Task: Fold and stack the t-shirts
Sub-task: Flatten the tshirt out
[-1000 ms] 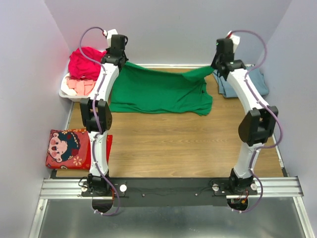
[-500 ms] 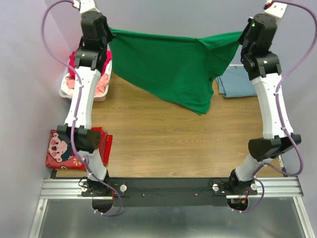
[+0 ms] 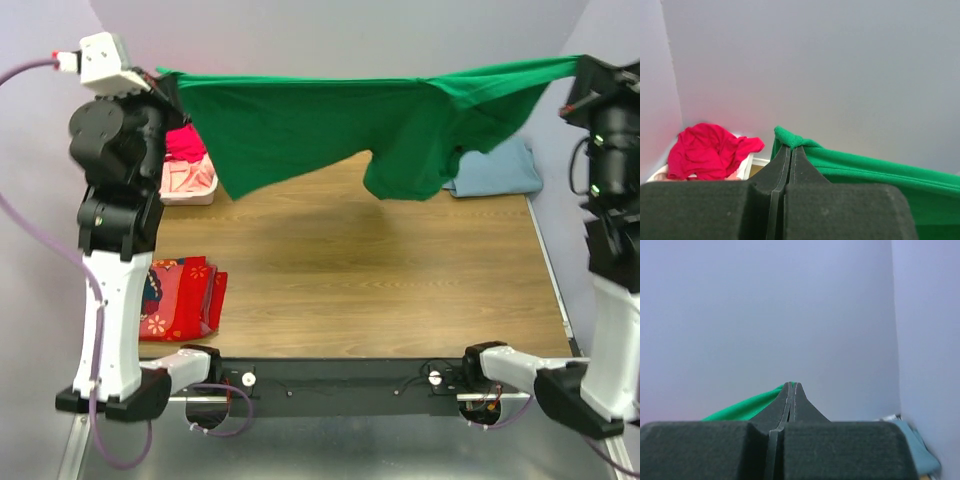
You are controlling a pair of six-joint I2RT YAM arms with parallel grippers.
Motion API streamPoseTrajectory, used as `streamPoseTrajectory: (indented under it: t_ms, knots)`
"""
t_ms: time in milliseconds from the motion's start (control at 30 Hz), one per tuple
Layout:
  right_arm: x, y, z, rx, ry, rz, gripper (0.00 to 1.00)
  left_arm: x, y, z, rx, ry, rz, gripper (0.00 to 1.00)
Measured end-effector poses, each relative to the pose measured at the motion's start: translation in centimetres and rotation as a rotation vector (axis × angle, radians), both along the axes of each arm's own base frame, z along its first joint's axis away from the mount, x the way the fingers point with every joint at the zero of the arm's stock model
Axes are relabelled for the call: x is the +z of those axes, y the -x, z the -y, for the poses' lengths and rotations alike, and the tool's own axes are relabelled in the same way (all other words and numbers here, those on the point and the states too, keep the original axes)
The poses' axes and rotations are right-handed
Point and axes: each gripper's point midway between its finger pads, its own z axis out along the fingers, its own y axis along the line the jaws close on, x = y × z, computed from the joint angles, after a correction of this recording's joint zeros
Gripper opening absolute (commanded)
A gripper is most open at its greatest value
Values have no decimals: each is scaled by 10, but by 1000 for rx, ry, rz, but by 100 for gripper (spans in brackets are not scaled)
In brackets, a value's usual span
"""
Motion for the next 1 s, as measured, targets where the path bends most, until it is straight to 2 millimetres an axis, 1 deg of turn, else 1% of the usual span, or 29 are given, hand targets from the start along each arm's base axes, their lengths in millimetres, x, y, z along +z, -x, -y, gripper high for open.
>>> streamPoseTrajectory:
  t_ms: [33,100,167,200,267,367,400,433,467,500,567,600,633,667,700,733,767,800,833,867,933,1000]
  knots:
    - [8,12,-1,17,5,31,1,3,10,-1,-2,-2,17,0]
    - [21,31,-2,42,10,82,1,11,25,-3,-4,-8,49,0]
    - [32,41,-5,65,14,120,1,20,35,-5,-5,-11,80,0]
    - [35,43,-6,73,17,131,1,23,39,-5,-4,-14,92,0]
    - [37,39,-9,86,26,133,1,28,42,-6,-1,-20,106,0]
    - [33,21,-13,87,35,109,1,31,36,-6,5,-31,110,0]
    - [27,7,-15,86,40,87,1,30,31,-6,9,-33,104,0]
    - [24,0,-16,83,41,76,1,29,24,-6,12,-34,97,0]
    - [15,-20,-18,77,46,43,1,28,16,-5,16,-34,91,0]
    - [9,-31,-20,72,49,22,1,27,10,-5,18,-35,85,0]
    - [-9,-61,-23,60,59,-36,1,19,-9,-3,26,-36,58,0]
    - [-19,-75,-24,54,64,-65,1,12,-24,-3,36,-38,33,0]
    - [-35,-96,-27,48,71,-110,1,8,-32,-2,40,-39,20,0]
    - [-43,-106,-28,42,76,-133,1,-1,-50,-1,52,-41,-8,0]
    - [-52,-116,-29,37,82,-156,1,-5,-59,-1,58,-42,-21,0]
    - [-62,-127,-30,33,85,-182,1,-14,-73,0,66,-45,-45,0]
    - [-70,-135,-30,28,91,-204,1,-23,-88,1,72,-46,-71,0]
    - [-75,-143,-31,23,96,-219,1,-25,-94,1,76,-47,-79,0]
    - [-77,-147,-31,21,97,-225,1,-31,-105,2,80,-49,-95,0]
    - [-77,-150,-31,18,99,-225,1,-35,-113,3,83,-48,-107,0]
    - [-71,-149,-30,14,100,-214,1,-37,-121,3,86,-48,-117,0]
    - [-60,-144,-29,10,98,-188,1,-34,-122,3,88,-48,-115,0]
